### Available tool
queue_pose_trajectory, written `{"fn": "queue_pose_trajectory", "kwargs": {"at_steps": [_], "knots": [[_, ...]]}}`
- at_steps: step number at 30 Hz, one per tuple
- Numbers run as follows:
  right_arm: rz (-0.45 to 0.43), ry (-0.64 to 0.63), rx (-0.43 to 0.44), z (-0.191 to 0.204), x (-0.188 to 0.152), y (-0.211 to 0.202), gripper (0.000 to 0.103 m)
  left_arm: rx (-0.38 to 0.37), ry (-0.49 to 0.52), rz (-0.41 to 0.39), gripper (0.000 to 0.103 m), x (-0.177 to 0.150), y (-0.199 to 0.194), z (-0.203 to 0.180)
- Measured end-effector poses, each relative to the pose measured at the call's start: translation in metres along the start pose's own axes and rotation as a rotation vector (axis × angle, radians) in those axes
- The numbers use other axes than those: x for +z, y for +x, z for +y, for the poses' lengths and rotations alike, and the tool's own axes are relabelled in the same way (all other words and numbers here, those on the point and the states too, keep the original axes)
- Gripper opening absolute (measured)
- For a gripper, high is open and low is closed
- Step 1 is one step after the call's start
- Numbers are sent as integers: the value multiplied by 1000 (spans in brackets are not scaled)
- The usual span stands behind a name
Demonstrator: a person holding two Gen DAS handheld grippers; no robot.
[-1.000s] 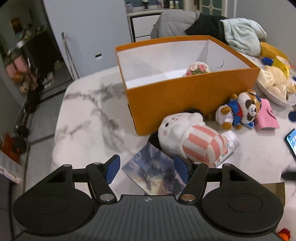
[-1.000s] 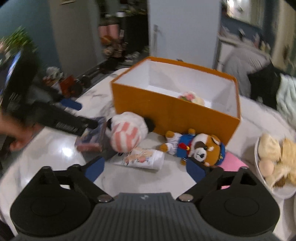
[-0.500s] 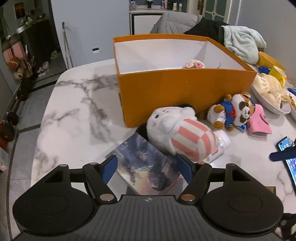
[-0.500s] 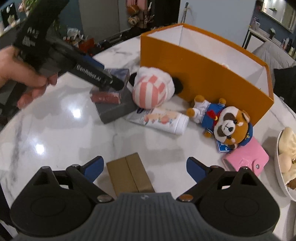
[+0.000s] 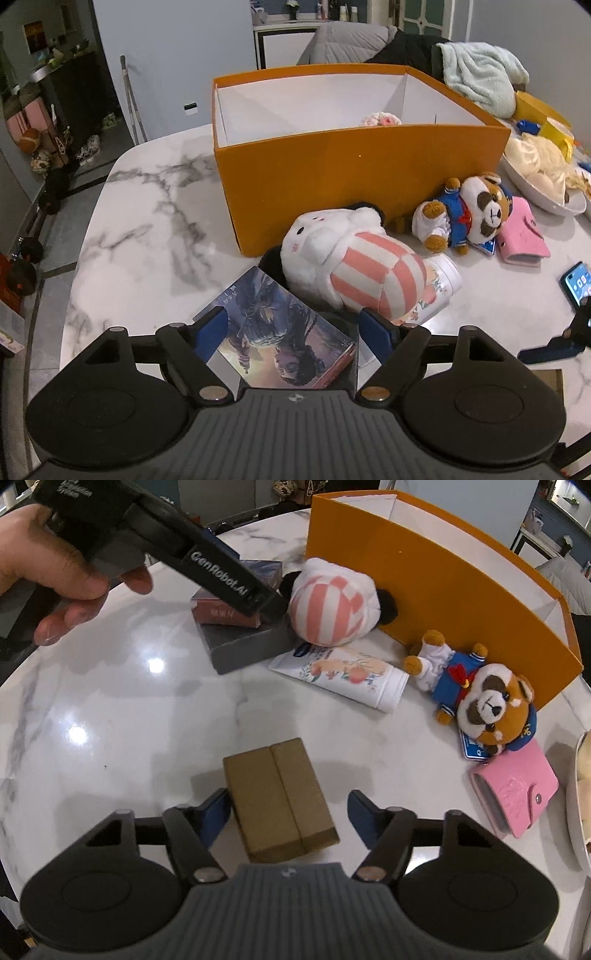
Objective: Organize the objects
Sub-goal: 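Grasp the picture book with the left tool while the right tool grasps the small cardboard box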
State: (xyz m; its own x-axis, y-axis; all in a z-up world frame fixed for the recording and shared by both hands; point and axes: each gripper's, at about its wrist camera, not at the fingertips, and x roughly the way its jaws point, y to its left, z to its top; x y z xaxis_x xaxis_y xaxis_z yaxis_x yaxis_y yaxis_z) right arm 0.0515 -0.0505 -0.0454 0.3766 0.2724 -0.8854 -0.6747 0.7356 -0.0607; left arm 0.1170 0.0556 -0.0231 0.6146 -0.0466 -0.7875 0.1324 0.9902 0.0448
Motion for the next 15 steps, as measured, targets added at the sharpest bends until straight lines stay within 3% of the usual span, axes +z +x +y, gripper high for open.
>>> {"fn": "queue_pose_trajectory", "kwargs": {"at_steps": [11,15], "knots": [[-2,-9,-7,3,-5,1,65,12,-49,-24,92,-5,-3,9],[0,-11,-9,4,-8,3,65,36,-120,-49,93,-10,-5,10]]}}
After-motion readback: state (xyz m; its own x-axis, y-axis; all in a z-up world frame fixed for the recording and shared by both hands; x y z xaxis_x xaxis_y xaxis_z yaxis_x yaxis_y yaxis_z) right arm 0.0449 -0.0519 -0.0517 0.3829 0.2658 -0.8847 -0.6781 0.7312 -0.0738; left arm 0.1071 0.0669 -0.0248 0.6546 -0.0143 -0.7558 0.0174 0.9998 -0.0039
